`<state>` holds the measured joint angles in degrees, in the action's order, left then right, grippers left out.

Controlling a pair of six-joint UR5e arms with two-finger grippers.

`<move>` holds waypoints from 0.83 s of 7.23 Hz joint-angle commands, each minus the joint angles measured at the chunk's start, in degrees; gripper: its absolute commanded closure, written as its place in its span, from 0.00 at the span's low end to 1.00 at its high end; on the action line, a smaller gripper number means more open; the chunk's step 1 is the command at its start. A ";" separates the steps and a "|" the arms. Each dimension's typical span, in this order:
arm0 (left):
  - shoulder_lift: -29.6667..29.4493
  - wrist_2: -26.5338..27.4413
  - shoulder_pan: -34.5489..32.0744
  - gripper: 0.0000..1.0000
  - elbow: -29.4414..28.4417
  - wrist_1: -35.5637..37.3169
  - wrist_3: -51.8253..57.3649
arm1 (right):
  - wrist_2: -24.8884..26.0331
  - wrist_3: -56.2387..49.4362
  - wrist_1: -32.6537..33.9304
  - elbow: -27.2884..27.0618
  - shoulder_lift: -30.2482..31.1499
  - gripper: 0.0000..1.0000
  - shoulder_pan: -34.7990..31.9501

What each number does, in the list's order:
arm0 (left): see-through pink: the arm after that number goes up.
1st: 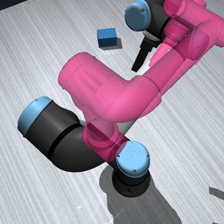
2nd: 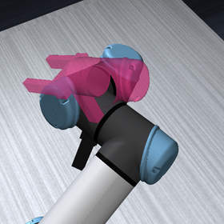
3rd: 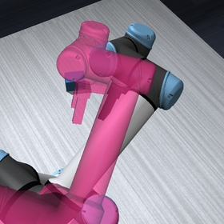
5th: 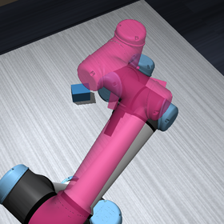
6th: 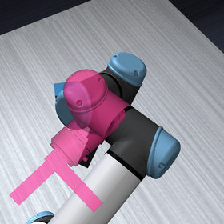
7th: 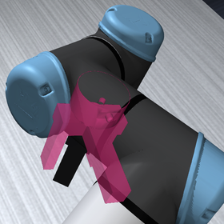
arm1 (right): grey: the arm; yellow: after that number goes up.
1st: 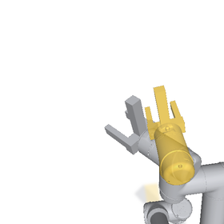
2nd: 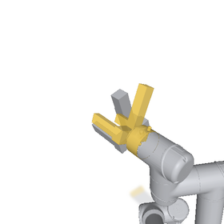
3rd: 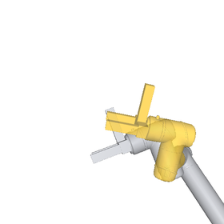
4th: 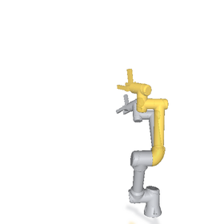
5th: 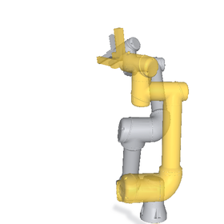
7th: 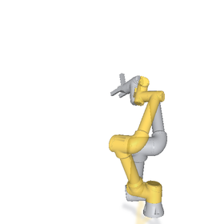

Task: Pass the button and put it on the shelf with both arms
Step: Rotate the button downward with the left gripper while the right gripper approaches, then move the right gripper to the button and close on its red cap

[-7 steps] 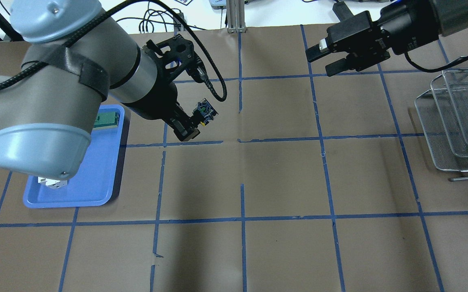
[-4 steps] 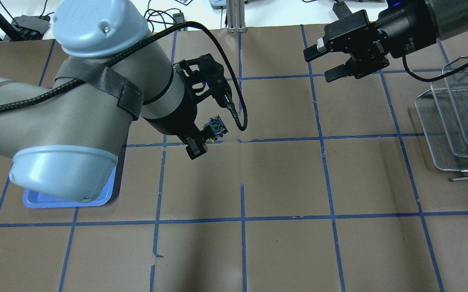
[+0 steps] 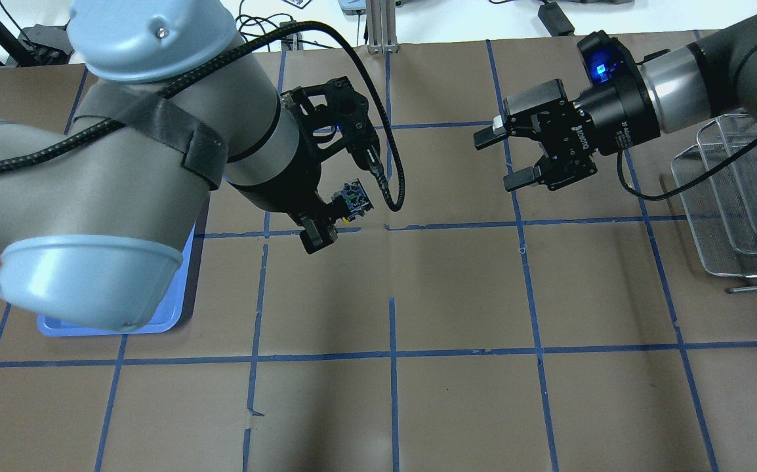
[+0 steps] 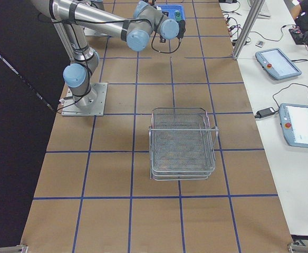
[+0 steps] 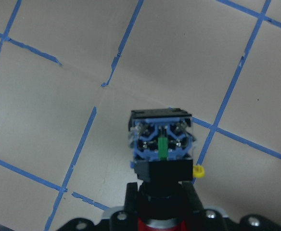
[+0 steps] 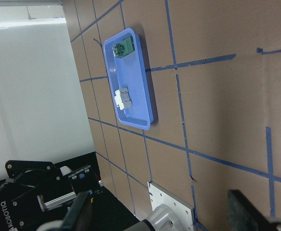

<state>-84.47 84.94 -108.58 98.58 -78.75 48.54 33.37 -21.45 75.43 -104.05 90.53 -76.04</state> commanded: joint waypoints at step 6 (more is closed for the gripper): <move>-0.26 -2.23 0.30 1.00 -1.46 0.70 -0.47 | -6.03 8.44 3.91 -1.86 0.09 0.00 -10.70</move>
<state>-84.69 82.78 -108.31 97.23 -78.02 48.09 27.38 -13.33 76.98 -105.76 90.86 -85.29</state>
